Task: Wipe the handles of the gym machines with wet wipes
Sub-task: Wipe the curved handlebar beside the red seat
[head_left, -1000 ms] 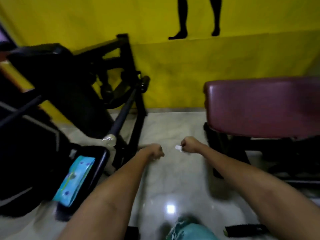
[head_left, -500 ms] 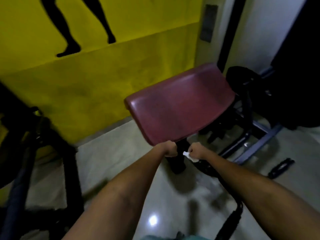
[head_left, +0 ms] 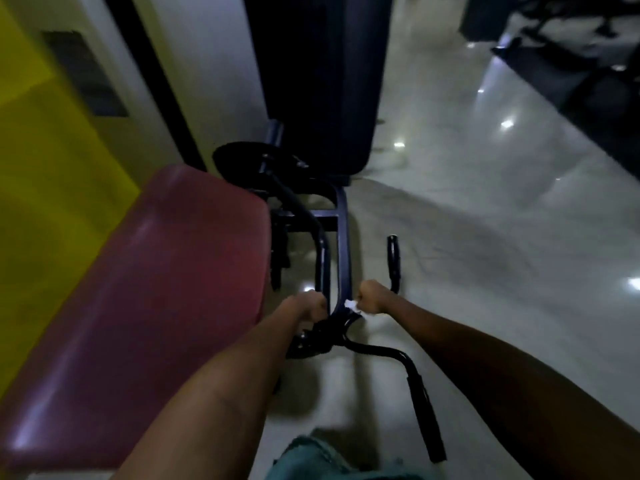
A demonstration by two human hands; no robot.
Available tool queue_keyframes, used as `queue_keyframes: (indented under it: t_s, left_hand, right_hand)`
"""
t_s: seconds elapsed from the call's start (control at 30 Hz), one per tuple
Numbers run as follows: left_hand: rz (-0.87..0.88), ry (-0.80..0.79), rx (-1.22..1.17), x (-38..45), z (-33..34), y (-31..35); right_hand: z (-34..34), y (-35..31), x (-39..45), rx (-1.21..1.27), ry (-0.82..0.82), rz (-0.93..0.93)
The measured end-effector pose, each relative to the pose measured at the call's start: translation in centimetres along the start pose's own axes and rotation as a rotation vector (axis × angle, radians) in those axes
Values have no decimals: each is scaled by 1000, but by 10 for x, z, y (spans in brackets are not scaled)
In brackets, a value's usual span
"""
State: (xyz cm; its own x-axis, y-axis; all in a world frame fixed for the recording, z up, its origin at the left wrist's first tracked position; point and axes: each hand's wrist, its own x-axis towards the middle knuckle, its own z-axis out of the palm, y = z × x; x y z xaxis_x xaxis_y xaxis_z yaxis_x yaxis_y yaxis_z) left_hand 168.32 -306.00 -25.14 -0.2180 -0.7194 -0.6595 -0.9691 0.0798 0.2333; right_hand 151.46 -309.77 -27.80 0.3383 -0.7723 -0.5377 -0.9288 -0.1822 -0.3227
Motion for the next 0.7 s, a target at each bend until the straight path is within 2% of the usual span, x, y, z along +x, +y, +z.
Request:
queue_keyframes:
  t_s: [0.17,0.4,0.5,0.57,0.7]
  left_hand:
    - [189,-53,169,28,-15,9]
    - [387,-219,287,47,37,25]
    - [503,-204,263,57,57,43]
    - [558,-148,259,61,70,50]
    - [642,-91,275,71,94,56]
  right_hand:
    - [3,15,-26,187,59,204]
    - [52,24,-80,417,126,482]
    - [75,28,-109,457,230,503]
    - [87,28,-126,516,311,592]
    - [113,37,-141,458,465,736]
